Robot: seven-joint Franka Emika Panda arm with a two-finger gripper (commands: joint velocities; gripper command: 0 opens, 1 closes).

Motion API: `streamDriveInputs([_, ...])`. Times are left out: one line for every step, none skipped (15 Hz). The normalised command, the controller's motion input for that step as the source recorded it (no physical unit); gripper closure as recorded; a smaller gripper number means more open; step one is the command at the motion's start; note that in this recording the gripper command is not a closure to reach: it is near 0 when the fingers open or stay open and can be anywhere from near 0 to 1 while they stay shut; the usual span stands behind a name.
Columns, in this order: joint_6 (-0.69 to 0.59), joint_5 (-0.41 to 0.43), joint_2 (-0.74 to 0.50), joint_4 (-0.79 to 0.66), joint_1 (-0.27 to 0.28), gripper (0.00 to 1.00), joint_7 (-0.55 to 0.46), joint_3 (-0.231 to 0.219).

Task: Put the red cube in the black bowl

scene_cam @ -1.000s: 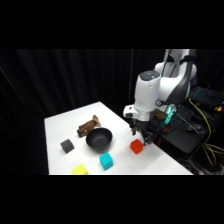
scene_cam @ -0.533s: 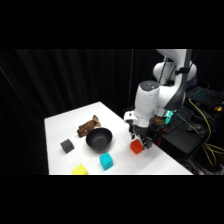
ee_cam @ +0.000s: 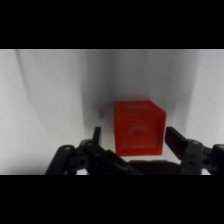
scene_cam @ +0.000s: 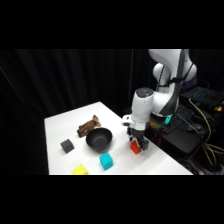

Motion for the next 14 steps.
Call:
streamDriveInputs([0.23, 0.178, 0.17, 0.04, 0.104, 1.0, -0.15, -0.084])
streamDriveInputs([0.2, 0.194, 0.13, 0.02, 0.114, 1.0, -0.15, -0.08])
streamDriveInputs([0.17, 0.189, 0.09, 0.02, 0.144, 1.0, -0.13, -0.1])
streamDriveInputs([0.12, 0.194, 0.05, 0.01, 0.143, 1.0, -0.14, -0.086])
streamDriveInputs([0.08, 0.21, 0.01, 0.01, 0.123, 1.0, -0.16, -0.056])
streamDriveInputs([0.01, 0.209, -0.04, 0.0, 0.126, 1.0, -0.14, -0.055])
streamDriveInputs([-0.04, 0.16, -0.07, 0.0, 0.159, 1.0, -0.13, -0.095])
streamDriveInputs([-0.12, 0.182, -0.14, -0.02, 0.136, 1.0, -0.12, -0.065])
streamDriveInputs([-0.24, 0.202, -0.21, -0.03, 0.131, 1.0, -0.08, -0.063])
streamDriveInputs([-0.36, 0.179, -0.29, -0.03, 0.129, 1.0, -0.07, -0.07])
streamDriveInputs([-0.45, 0.158, -0.36, -0.04, 0.114, 1.0, -0.06, -0.063])
streamDriveInputs([-0.53, 0.131, -0.42, -0.04, 0.093, 1.0, -0.04, -0.061])
streamDriveInputs([-0.6, 0.108, -0.49, -0.05, 0.047, 1.0, -0.06, -0.036])
streamDriveInputs([-0.61, 0.053, -0.53, -0.04, 0.021, 1.0, -0.06, -0.037])
